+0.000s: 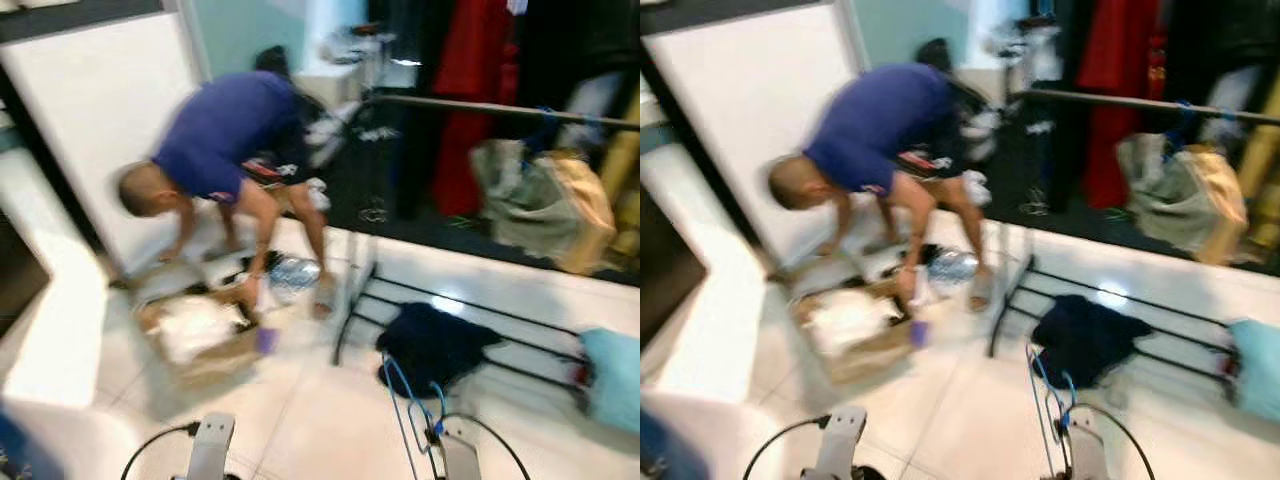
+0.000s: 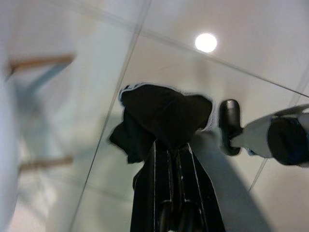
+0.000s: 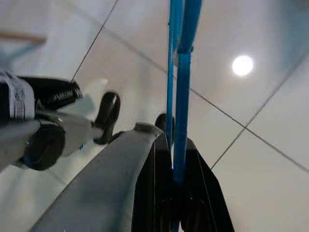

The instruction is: Hang hanger

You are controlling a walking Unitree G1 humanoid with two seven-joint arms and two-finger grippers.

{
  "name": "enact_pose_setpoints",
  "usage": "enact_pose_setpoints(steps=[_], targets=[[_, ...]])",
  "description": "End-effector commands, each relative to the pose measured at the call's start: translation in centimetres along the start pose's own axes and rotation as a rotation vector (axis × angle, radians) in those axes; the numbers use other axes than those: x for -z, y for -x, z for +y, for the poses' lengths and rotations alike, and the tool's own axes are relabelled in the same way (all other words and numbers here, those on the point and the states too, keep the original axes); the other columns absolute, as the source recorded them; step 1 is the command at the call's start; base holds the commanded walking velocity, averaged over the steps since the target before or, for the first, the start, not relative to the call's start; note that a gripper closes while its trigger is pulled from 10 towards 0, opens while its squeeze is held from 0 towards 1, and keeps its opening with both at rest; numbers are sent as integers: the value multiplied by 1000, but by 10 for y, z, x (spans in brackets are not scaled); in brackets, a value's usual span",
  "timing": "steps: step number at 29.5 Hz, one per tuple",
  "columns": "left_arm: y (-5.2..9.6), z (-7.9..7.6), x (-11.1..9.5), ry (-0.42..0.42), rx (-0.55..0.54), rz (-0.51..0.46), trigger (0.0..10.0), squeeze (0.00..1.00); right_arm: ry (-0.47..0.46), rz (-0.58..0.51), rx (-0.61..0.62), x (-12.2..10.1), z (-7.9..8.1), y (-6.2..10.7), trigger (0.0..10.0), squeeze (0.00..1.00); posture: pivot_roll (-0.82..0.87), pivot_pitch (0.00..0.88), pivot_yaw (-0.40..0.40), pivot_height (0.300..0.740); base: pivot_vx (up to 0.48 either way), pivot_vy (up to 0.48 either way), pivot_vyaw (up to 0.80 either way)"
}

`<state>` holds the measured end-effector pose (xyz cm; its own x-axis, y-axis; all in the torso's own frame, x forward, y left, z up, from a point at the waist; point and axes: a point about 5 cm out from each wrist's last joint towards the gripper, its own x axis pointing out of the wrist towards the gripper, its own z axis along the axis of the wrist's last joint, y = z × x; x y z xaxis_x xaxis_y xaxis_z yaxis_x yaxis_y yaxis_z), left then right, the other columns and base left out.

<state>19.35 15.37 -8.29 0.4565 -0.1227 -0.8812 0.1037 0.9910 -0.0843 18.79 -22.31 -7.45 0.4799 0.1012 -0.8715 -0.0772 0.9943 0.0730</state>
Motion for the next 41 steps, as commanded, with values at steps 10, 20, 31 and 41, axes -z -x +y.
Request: enact_pose_setpoints(steps=[10, 20, 31, 41], targets=[[0, 4, -1, -23, -12, -3, 10000, 0, 23, -15, -10, -1, 1, 0, 10000, 0, -28, 0, 32, 740, -263, 0, 779], [1, 4, -4, -7, -12, -24, 10000, 0, 52, -10, -36, 0, 10, -3, 10000, 0, -29, 0, 31, 740, -49, 0, 781], [1, 6, -5, 4, -19, -38, 10000, 0, 102, 1, -63, 1, 17, -4, 10000, 0, -27, 0, 31, 740, 0, 0, 781], [1, 7, -6, 0, -23, -39, 10000, 0, 140, 16, -71, 8, -2, 3, 10000, 0, -27, 0, 34, 740, 0, 0, 781]])
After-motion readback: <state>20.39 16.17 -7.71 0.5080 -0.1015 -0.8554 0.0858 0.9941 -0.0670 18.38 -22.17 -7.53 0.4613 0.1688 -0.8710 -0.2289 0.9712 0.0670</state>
